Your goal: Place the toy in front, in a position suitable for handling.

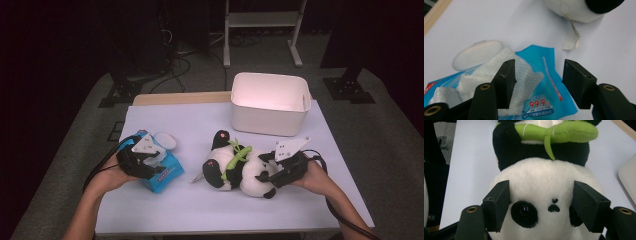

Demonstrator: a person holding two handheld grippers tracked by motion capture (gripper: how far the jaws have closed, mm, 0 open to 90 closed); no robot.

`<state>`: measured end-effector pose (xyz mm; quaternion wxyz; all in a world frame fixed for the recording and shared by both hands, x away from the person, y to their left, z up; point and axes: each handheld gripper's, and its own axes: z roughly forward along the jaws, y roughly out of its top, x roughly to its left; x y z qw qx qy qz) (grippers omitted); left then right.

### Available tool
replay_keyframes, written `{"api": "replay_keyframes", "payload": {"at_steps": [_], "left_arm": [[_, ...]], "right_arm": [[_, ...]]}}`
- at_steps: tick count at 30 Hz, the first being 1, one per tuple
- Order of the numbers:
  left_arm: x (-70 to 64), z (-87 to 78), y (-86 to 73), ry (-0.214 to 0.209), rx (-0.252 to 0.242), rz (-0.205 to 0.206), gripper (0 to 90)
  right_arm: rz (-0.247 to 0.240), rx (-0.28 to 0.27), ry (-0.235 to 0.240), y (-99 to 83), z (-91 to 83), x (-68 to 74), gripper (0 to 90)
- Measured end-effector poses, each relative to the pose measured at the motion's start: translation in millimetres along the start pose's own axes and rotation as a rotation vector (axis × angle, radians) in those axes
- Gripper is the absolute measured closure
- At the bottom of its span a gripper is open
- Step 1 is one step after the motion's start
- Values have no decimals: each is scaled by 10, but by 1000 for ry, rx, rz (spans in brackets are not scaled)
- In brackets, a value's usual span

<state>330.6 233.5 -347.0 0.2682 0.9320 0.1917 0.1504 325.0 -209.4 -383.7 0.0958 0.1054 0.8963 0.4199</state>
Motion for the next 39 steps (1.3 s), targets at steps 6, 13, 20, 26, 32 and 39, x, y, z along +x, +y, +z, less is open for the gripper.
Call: {"api": "replay_keyframes", "payload": {"at_steps": [6,13,20,26,32,39], "left_arm": [[91,133,-49,-6,70,6,529],[111,249,-97,27,106,10,761],[115,243,-87,13,113,36,890],[28,218,12,-23,95,112,894],[-11,157,179,-66,37,119,893],[-15,113,437,-104,0,129,892]], "right_arm": [[2,-2,0,-3,1,0,306],[3,-6,-1,-9,4,1,301],[4,-7,-1,-10,6,2,296],[4,-13,-1,-17,14,-7,283],[1,-8,-6,-13,14,10,280],[1,-10,-5,-14,14,11,280]]}}
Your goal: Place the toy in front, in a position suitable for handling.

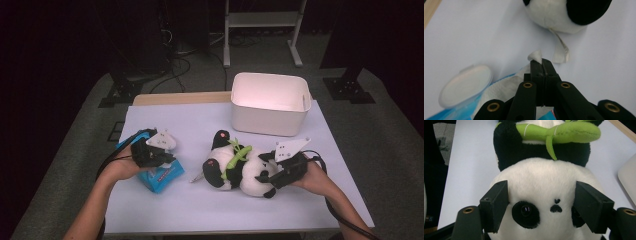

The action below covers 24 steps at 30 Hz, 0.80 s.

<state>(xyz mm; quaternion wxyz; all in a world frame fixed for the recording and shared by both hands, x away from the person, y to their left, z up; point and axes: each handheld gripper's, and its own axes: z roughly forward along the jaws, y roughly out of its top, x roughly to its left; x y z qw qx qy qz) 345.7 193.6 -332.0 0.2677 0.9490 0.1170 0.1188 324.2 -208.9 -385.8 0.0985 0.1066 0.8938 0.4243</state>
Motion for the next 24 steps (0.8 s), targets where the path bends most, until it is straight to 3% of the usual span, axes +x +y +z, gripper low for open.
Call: {"api": "replay_keyframes", "payload": {"at_steps": [12,19,24], "left_arm": [[-23,72,497,-60,-37,69,891],[-87,177,958,-113,-89,148,891],[-166,351,1298,-156,-96,210,888]], "right_arm": [[-12,7,-2,10,-3,2,277],[-1,24,9,23,-104,-27,299],[19,43,29,-66,-212,-81,296]]}}
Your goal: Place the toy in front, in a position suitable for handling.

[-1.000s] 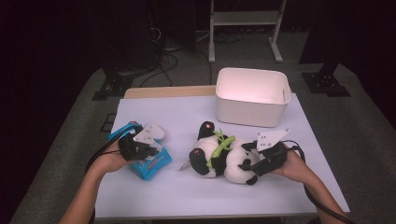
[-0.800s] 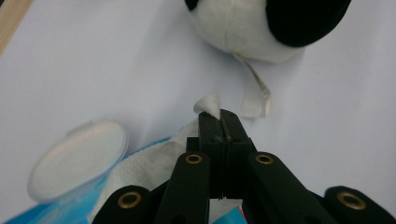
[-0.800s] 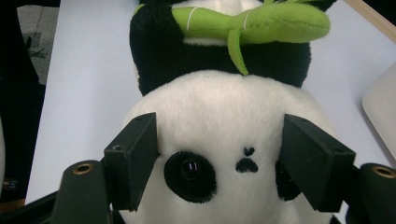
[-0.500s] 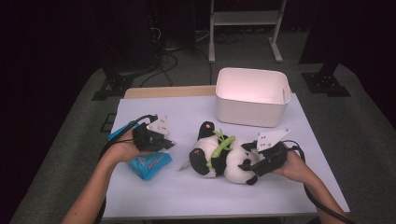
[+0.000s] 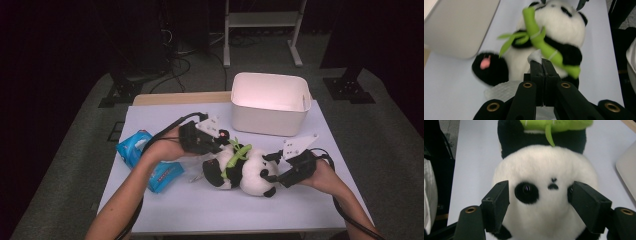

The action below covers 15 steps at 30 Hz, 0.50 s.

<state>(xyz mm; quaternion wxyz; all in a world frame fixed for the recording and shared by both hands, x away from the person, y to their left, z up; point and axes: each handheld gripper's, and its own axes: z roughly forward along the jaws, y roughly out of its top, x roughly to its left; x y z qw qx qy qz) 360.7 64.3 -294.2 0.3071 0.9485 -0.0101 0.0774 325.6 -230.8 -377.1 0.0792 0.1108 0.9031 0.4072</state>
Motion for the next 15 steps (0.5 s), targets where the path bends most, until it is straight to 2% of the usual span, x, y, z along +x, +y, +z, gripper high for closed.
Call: {"api": "replay_keyframes", "payload": {"at_steps": [4,9,15], "left_arm": [[-3,204,258,-32,11,43,886],[-47,436,553,-80,20,93,886],[-137,690,806,-148,33,146,886]], "right_arm": [[35,-18,6,-69,-105,-57,294],[36,-38,17,-132,-240,-97,293],[51,-43,16,-222,-364,-148,294]]}}
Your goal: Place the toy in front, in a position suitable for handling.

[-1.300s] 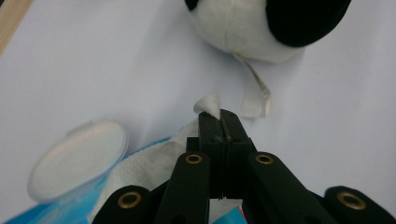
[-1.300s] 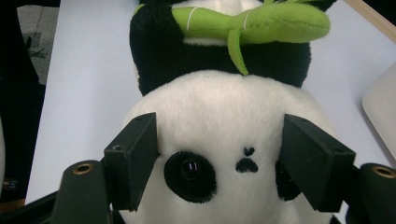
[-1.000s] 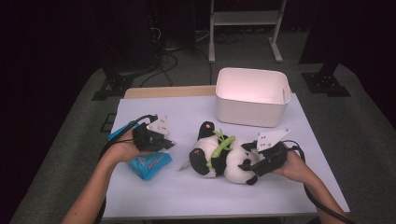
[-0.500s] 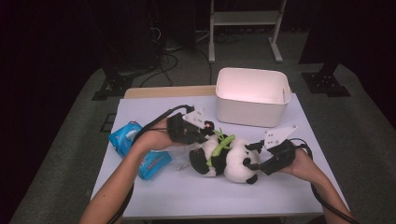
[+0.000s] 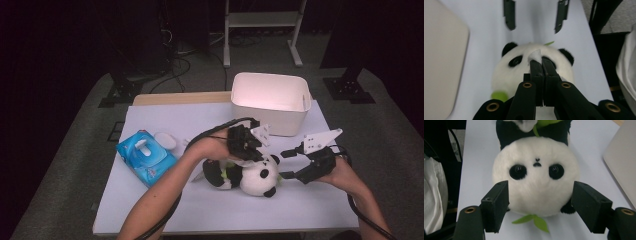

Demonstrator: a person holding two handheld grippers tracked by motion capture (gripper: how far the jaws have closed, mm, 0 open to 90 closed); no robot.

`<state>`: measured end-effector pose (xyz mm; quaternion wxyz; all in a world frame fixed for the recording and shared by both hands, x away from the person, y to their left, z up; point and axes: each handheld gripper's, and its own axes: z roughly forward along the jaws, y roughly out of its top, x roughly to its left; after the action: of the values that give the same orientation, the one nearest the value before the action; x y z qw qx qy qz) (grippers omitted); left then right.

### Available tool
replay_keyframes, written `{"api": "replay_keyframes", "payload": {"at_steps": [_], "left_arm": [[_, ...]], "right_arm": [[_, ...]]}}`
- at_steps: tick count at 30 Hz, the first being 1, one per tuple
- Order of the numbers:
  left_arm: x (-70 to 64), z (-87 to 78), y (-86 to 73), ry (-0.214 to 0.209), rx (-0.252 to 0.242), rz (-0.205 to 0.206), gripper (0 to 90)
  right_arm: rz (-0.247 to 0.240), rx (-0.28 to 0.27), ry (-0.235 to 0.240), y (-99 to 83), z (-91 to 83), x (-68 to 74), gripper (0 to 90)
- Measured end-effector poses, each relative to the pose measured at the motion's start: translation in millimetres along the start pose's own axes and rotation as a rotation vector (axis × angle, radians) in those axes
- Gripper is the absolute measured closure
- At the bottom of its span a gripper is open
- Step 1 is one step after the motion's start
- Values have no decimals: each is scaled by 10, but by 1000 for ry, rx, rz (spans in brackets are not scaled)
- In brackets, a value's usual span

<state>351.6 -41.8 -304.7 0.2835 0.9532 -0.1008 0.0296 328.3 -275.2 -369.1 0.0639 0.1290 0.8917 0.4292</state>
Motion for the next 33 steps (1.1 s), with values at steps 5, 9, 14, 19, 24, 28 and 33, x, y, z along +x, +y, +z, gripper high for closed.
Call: {"api": "replay_keyframes", "payload": {"at_steps": [5,9,14,19,24,28,33], "left_arm": [[-22,156,81,-29,16,14,778],[-21,70,49,-47,-26,-18,682],[-56,-89,-16,-42,-46,-37,623],[-103,-184,-81,-34,-68,-41,595],[-106,-287,-142,-12,-102,-47,548],[-95,-381,-230,16,-128,-62,548],[-114,-500,-388,51,-113,-85,548]], "right_arm": [[5,38,-12,-68,-32,-28,294],[-2,43,9,-75,-28,-22,294],[-23,44,20,-33,-14,14,294],[-32,46,34,-7,15,40,294],[-49,50,39,25,32,65,294],[-58,40,32,56,19,94,304],[-94,-23,22,158,-22,155,344]]}}
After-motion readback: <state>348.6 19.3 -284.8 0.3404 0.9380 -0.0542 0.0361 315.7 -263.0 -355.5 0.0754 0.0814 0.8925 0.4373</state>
